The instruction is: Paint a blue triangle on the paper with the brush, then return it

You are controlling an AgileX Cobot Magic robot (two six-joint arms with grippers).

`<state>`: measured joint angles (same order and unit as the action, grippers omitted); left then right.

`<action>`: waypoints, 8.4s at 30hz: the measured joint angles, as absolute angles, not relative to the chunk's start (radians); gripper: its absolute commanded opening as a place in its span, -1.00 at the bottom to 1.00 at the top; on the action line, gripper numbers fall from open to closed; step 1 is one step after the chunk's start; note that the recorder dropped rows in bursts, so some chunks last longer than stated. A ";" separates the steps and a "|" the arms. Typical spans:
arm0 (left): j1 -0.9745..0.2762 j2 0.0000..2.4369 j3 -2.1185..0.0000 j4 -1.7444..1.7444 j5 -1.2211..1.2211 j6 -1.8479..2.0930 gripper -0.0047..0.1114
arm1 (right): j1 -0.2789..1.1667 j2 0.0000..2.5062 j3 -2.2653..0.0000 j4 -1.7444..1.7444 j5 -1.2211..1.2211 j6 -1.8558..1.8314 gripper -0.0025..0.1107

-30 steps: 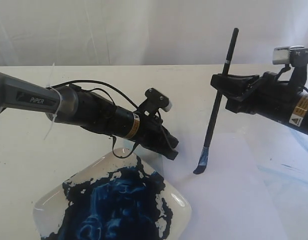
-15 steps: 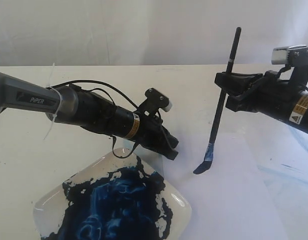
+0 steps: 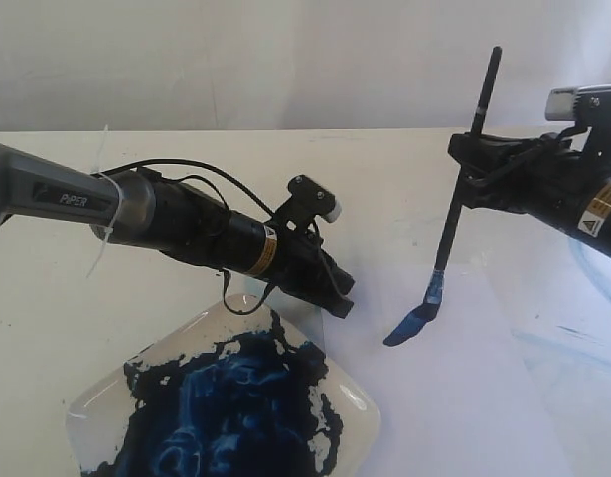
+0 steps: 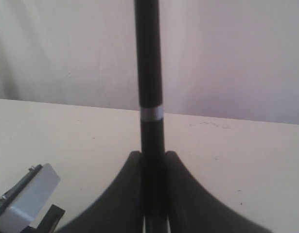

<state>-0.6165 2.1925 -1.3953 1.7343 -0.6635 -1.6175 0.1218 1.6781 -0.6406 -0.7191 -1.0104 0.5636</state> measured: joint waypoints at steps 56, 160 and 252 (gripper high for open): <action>-0.616 2.193 -1.395 1.734 -0.664 -1.617 -0.92 | 0.125 1.290 -0.641 -0.996 -0.841 0.931 -0.96; -0.616 2.193 -1.395 1.734 -0.664 -1.617 -0.92 | 0.579 1.422 -0.502 0.263 -0.698 0.057 -0.96; -0.616 2.193 -1.395 1.734 -0.664 -1.617 -0.92 | 0.579 1.274 -0.526 0.780 -0.712 -0.393 -0.96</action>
